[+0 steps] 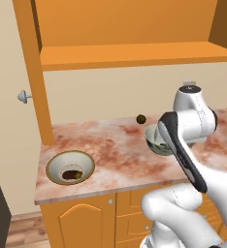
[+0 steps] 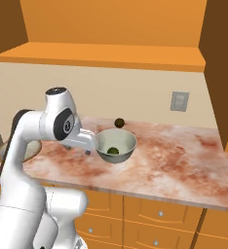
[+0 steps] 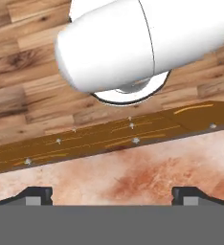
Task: Pick both bowls and place them on the counter. Then place the sweet potato in one bowl and place the lime in the other bowl.
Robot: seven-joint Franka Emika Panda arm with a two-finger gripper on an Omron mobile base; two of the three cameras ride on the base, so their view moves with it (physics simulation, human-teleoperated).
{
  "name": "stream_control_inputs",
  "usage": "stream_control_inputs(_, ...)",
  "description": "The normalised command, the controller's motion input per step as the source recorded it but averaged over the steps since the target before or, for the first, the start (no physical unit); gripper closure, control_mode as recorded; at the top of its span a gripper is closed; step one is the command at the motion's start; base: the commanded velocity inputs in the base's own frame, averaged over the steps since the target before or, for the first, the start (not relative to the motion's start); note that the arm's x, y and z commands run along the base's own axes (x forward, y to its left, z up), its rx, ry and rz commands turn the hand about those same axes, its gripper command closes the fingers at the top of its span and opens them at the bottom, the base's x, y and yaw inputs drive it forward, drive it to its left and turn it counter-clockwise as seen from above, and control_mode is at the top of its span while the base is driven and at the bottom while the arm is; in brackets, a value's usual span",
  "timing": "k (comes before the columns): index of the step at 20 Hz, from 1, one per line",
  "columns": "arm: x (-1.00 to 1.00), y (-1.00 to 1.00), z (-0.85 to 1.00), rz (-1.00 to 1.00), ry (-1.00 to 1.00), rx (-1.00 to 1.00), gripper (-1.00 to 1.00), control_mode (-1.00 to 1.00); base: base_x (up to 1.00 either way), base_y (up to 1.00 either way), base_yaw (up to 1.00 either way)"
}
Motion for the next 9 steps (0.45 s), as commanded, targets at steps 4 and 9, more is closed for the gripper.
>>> stream_control_inputs(4,-0.89,0.59,0.27,0.0,0.0,-0.02,-1.0,-1.0,0.0,0.0,0.0)
stream_control_inputs(9,-0.31,0.31,0.05,0.0,-0.01,-0.01,-1.0,-1.0,0.0,0.0,0.0)
